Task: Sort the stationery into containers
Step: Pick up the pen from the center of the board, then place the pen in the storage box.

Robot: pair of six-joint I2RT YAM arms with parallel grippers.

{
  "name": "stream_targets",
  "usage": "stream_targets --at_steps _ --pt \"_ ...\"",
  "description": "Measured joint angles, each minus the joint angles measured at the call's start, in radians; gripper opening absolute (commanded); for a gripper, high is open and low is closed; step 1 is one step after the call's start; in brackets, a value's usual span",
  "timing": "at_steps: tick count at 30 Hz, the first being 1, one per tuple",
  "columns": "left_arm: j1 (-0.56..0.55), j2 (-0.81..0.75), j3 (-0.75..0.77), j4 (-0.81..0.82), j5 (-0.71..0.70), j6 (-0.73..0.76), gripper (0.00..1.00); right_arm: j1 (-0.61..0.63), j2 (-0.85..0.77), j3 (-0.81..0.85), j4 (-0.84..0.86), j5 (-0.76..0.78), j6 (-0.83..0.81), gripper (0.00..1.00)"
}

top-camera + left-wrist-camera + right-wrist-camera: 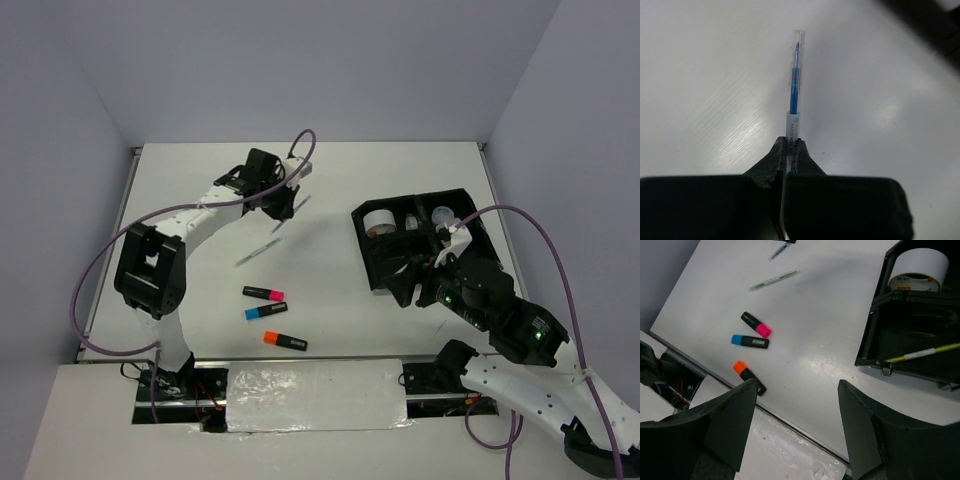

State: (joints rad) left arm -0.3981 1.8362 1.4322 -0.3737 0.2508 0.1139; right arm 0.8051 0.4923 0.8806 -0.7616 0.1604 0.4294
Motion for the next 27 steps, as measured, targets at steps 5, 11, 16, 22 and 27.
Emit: stream_targets --at_steps 5,11,16,22,27 --pt "-0.165 -0.027 0.015 0.072 0.005 -0.107 0.00 0.000 -0.009 0.036 -0.045 0.051 0.006 0.73" --pt "-0.404 -0.015 0.057 0.201 -0.023 -0.225 0.00 0.000 -0.051 0.120 -0.098 0.122 0.023 0.72" --pt "-0.504 0.105 0.222 0.278 -0.033 -0.262 0.00 0.000 -0.066 0.135 -0.125 0.144 0.031 0.73" --pt "-0.506 0.234 0.295 0.330 -0.042 -0.299 0.00 0.000 -0.066 0.135 -0.156 0.152 0.045 0.73" --pt "-0.504 0.298 0.298 0.351 -0.044 -0.316 0.11 0.000 -0.066 0.135 -0.168 0.159 0.045 0.73"
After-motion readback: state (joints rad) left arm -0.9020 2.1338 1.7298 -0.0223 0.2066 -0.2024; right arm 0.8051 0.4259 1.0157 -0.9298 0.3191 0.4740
